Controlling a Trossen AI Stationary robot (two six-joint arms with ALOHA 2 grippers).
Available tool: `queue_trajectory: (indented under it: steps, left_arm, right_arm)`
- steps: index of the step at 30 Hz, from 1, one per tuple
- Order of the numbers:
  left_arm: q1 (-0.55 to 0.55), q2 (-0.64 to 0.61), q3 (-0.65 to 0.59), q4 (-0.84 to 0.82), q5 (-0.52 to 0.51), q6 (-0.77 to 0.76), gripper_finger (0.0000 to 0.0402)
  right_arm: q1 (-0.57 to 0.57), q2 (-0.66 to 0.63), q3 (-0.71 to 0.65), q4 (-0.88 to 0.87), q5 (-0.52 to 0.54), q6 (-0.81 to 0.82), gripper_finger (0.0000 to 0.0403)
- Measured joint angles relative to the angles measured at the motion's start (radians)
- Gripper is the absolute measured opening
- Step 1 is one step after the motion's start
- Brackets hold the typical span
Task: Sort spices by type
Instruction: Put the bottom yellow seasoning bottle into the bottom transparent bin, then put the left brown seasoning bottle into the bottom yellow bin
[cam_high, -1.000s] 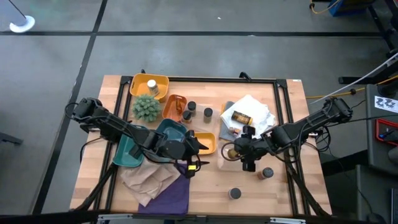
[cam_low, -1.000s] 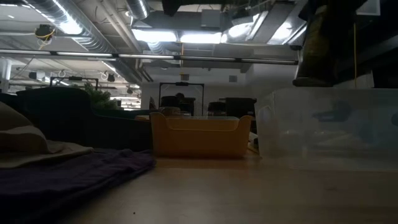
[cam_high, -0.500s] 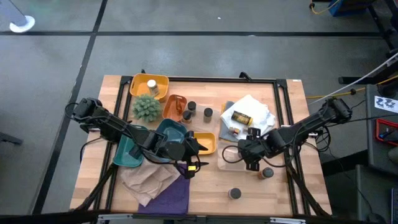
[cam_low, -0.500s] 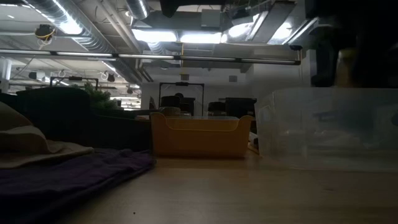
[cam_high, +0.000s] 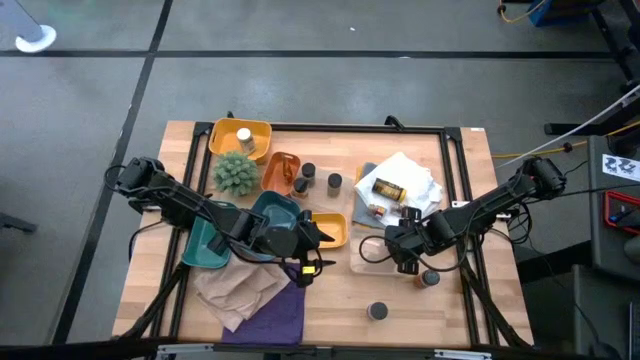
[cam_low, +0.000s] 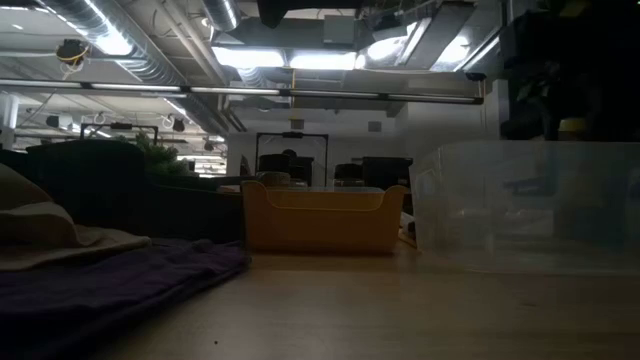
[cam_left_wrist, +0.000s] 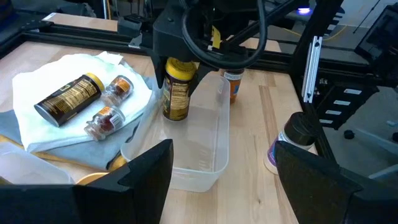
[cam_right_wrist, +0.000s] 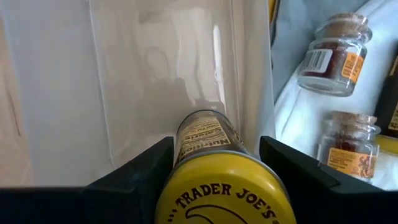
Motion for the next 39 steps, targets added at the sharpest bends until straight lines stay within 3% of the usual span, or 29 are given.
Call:
queue_trajectory:
  steps: [15, 25, 39]
  left_arm:
    - [0.0, 0.0, 0.0, 0.0, 0.0, 0.001, 0.0263]
    - [0.0, 0.0, 0.0, 0.0, 0.0, 0.0, 0.0263]
    - [0.0, 0.0, 0.0, 0.0, 0.0, 0.0, 0.0263]
  right_arm:
    - [0.0, 0.0, 0.0, 0.008, -0.057, -0.005, 0.0303]
    - [0.0, 0.0, 0.009, -0.002, -0.058, -0.006, 0.0301]
    - [0.0, 0.0, 0.179, -0.182, -0.02, -0.009, 0.0301]
